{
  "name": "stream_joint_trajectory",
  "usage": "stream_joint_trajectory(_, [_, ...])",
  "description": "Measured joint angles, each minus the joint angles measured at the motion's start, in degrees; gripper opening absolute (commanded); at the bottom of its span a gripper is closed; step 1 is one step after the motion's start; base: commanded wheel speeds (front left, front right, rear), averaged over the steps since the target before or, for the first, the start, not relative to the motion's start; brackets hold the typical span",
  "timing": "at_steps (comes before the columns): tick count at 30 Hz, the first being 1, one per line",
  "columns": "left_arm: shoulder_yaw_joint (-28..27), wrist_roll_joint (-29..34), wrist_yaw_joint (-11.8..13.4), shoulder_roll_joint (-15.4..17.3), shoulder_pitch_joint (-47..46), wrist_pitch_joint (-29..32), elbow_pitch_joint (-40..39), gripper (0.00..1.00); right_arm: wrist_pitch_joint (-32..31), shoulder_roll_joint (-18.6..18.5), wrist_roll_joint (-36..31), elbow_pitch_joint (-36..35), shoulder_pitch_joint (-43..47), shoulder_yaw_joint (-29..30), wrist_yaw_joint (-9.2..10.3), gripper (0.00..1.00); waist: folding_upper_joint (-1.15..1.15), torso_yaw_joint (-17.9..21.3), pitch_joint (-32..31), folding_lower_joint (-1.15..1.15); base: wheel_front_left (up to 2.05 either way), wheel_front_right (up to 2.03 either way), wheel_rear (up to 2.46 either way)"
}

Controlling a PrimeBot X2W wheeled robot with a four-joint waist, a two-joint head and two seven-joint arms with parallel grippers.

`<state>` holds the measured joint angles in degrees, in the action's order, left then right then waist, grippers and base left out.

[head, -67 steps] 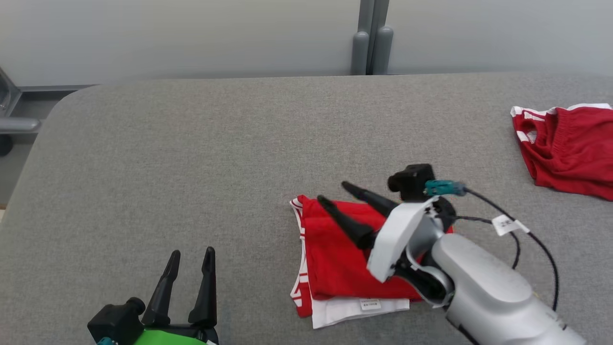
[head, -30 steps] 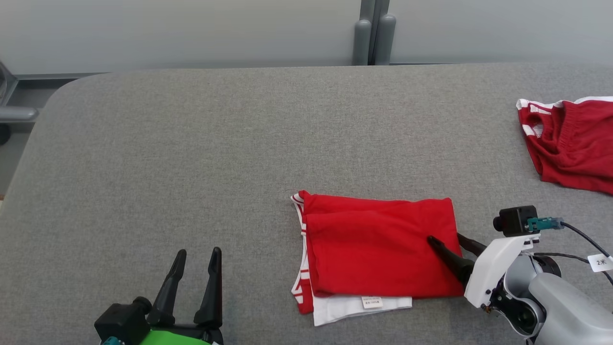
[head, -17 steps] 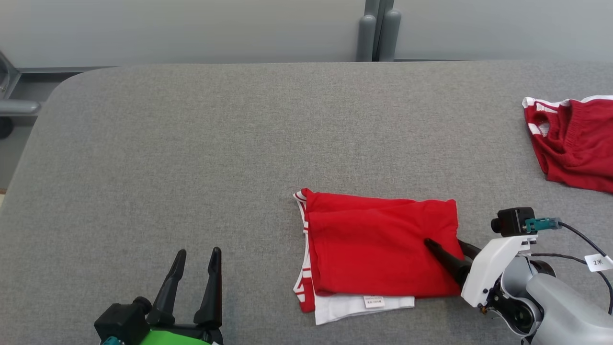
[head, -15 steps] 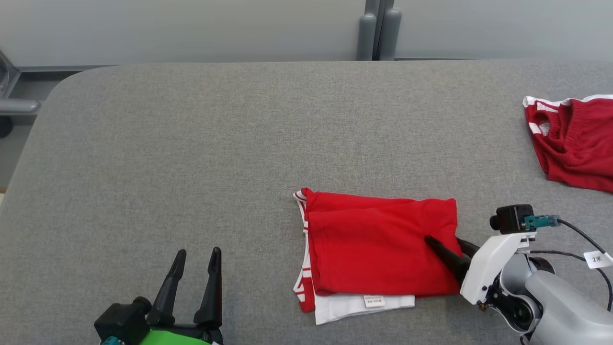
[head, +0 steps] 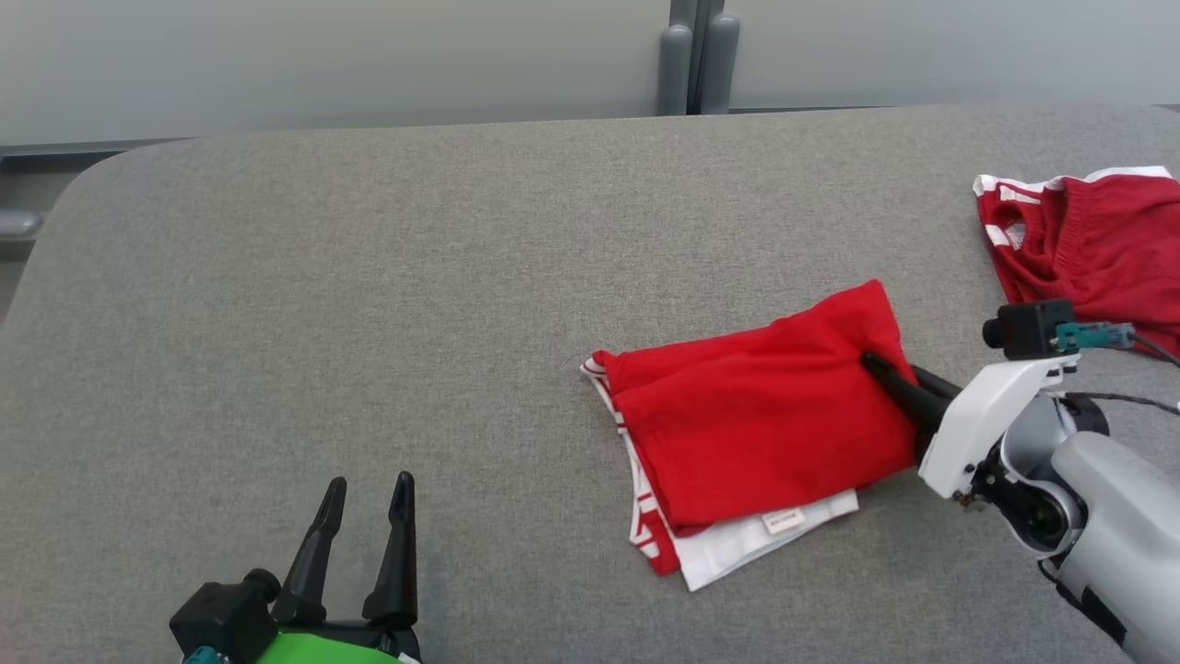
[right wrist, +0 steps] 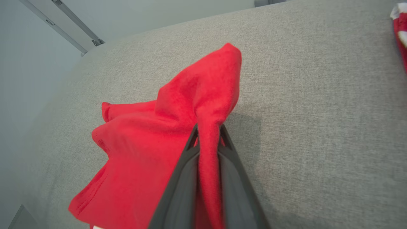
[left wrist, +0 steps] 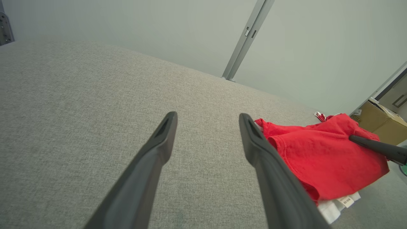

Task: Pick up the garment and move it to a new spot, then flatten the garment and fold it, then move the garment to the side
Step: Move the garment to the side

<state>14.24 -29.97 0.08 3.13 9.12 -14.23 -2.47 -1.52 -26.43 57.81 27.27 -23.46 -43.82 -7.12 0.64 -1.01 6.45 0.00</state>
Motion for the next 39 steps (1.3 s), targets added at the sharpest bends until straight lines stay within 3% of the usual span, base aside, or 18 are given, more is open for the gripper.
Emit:
stream_joint_trajectory(14, [0.6, 0.0, 0.0, 0.0, -2.0, 0.0, -0.7, 1.0, -1.7, -10.0, -1.5, 1.6, -10.8, 3.5, 0.0, 0.0, 0.0, 3.3, 0.4, 0.0, 0.0, 0.0, 0.0])
stream_joint_trajectory(39, [1.0, 1.5, 0.0, 0.1, -4.4, 0.0, -2.3, 1.0, -8.6, -18.3, -6.2, 7.6, -22.6, 5.2, 2.21, 0.0, 0.0, 0.2, 4.7, 0.0, 0.0, 0.0, 0.0])
